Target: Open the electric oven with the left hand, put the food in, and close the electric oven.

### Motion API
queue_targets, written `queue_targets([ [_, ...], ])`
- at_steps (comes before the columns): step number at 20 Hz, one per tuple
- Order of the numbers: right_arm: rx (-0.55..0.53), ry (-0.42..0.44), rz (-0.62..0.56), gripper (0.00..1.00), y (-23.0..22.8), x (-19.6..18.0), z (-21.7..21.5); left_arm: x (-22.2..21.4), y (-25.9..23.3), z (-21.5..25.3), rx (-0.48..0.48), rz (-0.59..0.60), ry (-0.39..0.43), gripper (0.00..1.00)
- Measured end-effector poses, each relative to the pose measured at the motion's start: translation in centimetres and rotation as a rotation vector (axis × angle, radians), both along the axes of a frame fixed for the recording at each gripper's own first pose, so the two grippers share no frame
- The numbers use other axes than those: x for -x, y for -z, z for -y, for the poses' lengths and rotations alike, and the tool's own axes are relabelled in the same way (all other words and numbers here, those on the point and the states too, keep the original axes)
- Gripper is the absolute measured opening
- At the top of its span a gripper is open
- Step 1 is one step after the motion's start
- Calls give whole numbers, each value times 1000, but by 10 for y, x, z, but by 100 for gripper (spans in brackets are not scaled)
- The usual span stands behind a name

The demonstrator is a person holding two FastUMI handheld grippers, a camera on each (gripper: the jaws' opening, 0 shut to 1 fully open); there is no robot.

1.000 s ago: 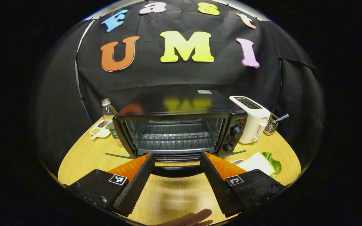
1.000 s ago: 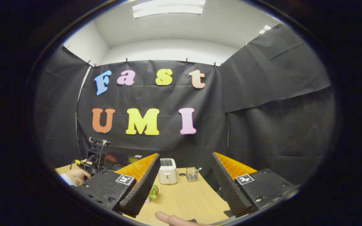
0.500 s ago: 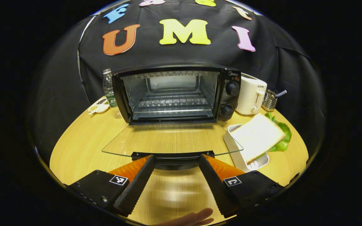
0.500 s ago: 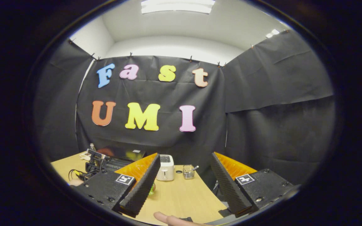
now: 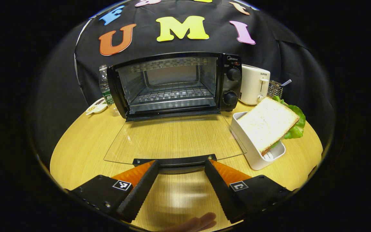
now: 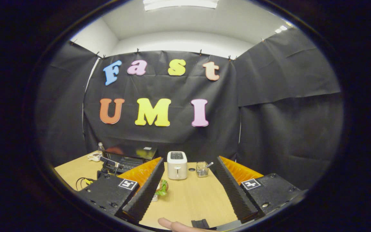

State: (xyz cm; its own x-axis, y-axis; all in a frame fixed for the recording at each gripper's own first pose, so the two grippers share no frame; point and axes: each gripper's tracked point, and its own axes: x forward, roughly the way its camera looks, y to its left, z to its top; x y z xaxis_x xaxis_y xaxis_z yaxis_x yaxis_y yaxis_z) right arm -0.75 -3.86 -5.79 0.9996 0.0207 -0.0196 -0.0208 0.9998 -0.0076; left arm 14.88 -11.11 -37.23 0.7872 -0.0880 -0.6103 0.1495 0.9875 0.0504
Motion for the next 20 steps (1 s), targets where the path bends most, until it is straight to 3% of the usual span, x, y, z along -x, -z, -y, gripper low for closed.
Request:
queue_targets([
  [3, 4, -17, -30, 94, 11, -7, -3, 9, -22, 7, 48, 42, 17, 95],
  [4, 9, -14, -38, 100, 13, -10, -1, 11, -36, 8, 60, 64, 20, 95],
  [5, 8, -17, -47, 94, 16, -15, -1, 14, -53, 8, 71, 96, 22, 95],
  [8, -13, -54, -56, 94, 14, -31, -5, 26, -110, 6, 101, 198, 17, 95],
  [10, -21, -65, -68, 100, 16, -48, -1, 34, -149, -4, 115, 281, -4, 95],
  [11, -20, -69, -81, 94, 19, -58, -1, 36, -172, -9, 129, 332, -18, 95],
  [12, -18, -75, -103, 100, 21, -68, 0, 40, -191, -12, 149, 375, -29, 95],
  [16, -58, -141, -233, 100, 36, -115, -8, 58, -237, -31, 148, 459, -69, 95],
  [17, -65, -161, -271, 94, 44, -128, -10, 64, -246, -38, 136, 477, -83, 95],
  [19, -71, -211, -360, 100, 66, -152, -20, 76, -257, -47, 121, 517, -95, 95],
  [20, -82, -250, -417, 94, 79, -162, -28, 82, -260, -51, 127, 533, -105, 95],
])
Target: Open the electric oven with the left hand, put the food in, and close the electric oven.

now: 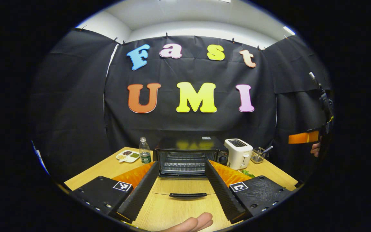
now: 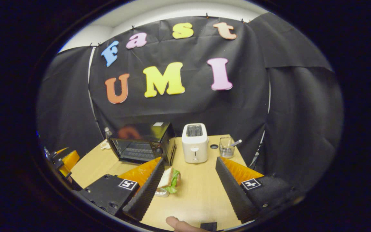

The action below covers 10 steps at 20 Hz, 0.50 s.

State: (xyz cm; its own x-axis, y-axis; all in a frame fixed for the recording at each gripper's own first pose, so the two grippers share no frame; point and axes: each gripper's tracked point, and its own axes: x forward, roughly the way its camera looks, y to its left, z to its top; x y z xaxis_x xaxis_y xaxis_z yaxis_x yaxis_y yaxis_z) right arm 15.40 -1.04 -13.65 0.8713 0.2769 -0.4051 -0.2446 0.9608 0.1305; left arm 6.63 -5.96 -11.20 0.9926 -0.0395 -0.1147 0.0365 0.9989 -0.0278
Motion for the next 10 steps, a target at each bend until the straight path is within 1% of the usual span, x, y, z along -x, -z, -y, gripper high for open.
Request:
queue_targets([
  [1, -20, -47, -62, 94, 14, -9, -11, 7, -1, -3, 9, 8, -5, 94],
  [2, -45, -87, -131, 100, 30, -15, -20, 13, -2, -6, 16, 10, -7, 94],
  [4, -101, -157, -273, 100, 64, -27, -35, 21, -5, -11, 13, 5, -2, 94],
  [6, -143, -202, -386, 99, 93, -43, -45, 28, -9, -12, -3, 11, 5, 94],
  [8, -178, -219, -466, 99, 115, -64, -51, 31, -19, -18, -25, 42, -7, 94],
  [9, -192, -236, -505, 87, 126, -71, -55, 31, -25, -18, -33, 61, -12, 94],
  [10, -210, -249, -545, 86, 137, -77, -59, 31, -31, -19, -34, 77, -15, 94],
])
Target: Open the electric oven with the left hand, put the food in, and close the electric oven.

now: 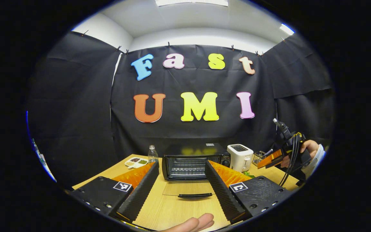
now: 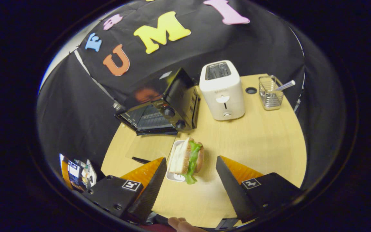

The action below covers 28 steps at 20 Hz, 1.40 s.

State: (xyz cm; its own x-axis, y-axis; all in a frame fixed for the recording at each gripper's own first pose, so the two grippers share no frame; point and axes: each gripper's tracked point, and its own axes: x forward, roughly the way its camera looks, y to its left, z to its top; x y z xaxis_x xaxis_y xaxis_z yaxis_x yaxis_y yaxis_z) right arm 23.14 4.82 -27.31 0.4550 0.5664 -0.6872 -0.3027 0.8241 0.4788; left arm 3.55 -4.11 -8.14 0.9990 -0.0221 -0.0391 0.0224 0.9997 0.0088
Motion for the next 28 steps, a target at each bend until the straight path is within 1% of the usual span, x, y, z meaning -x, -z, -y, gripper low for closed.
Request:
queue_targets([
  [1, -18, 13, -38, 98, 10, -7, -1, 0, -5, -2, 0, 18, -11, 94],
  [2, -33, 21, -74, 86, 20, -14, -4, -1, -10, -7, -5, 36, -33, 94],
  [4, -56, -10, -141, 84, 40, -21, -10, -3, -16, -15, -13, 68, -74, 95],
  [5, -87, -27, -175, 98, 46, -23, -17, -4, -18, -18, -9, 80, -86, 95],
  [7, -133, -83, -251, 96, 57, -16, -29, -5, -16, -17, 5, 75, -90, 94],
  [8, -155, -113, -295, 81, 59, -10, -35, -6, -14, -18, 13, 69, -94, 94],
  [9, -177, -139, -332, 93, 60, -5, -41, -6, -16, -19, 16, 70, -97, 94],
  [10, -195, -160, -351, 78, 59, -3, -46, -5, -16, -19, 17, 68, -101, 94],
  [11, -208, -161, -355, 89, 59, -6, -48, -6, -16, -19, 15, 67, -104, 94],
  [12, -213, -150, -355, 73, 59, -11, -48, -7, -16, -18, 14, 65, -104, 94],
  [13, -216, -142, -355, 83, 59, -13, -50, -6, -14, -16, 12, 62, -102, 94],
  [14, -219, -140, -357, 80, 61, -15, -51, -6, -13, -15, 6, 60, -100, 94],
  [15, -214, -152, -371, 66, 64, -12, -51, -8, -11, -14, 1, 55, -98, 94],
  [16, -216, -165, -393, 60, 66, -10, -52, -8, -10, -13, -1, 50, -96, 94],
  [17, -227, -173, -419, 55, 69, -7, -54, -8, -7, -12, 1, 41, -94, 94],
  [18, -251, -179, -440, 46, 69, -6, -55, -9, -4, -13, 6, 34, -92, 94],
  [19, -260, -183, -452, 39, 72, -4, -57, -11, -3, -14, 13, 29, -93, 94],
  [20, -267, -178, -442, 40, 70, -5, -56, -10, -1, -15, 22, 22, -94, 94],
  [22, -259, -160, -426, 36, 65, -3, -54, -11, 1, -19, 39, 18, -95, 95],
  [23, -256, -145, -413, 27, 61, -3, -52, -11, 0, -19, 45, 19, -92, 95],
  [24, -255, -129, -394, 36, 56, -5, -49, -10, 0, -20, 48, 21, -90, 94],
  [25, -255, -116, -376, 27, 51, -4, -49, -10, 0, -22, 49, 25, -89, 95],
  [26, -261, -105, -364, 36, 45, -2, -50, -8, -1, -23, 47, 31, -86, 94],
  [28, -287, -96, -351, 36, 33, 10, -55, -8, -2, -25, 37, 39, -80, 94],
])
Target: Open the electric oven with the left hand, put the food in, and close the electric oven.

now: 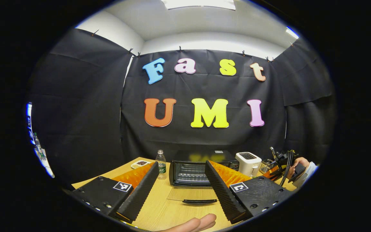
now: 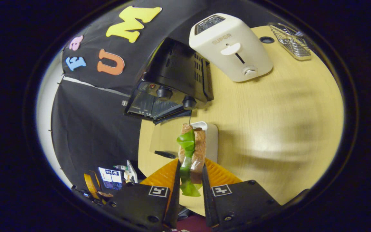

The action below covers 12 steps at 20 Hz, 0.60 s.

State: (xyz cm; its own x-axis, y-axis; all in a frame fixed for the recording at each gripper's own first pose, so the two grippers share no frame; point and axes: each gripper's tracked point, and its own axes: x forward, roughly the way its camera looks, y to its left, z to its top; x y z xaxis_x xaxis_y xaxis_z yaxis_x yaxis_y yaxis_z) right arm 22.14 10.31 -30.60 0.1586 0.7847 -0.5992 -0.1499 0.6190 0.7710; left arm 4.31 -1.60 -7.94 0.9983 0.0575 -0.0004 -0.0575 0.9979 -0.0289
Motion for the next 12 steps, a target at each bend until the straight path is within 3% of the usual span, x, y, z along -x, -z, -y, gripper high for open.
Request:
queue_targets([
  [6, -149, 121, 60, 36, -43, 32, -37, 5, 3, -13, -15, 32, 34, 94],
  [12, -217, 225, 152, 35, -52, 62, -91, 6, 17, -35, 20, -4, 64, 95],
])
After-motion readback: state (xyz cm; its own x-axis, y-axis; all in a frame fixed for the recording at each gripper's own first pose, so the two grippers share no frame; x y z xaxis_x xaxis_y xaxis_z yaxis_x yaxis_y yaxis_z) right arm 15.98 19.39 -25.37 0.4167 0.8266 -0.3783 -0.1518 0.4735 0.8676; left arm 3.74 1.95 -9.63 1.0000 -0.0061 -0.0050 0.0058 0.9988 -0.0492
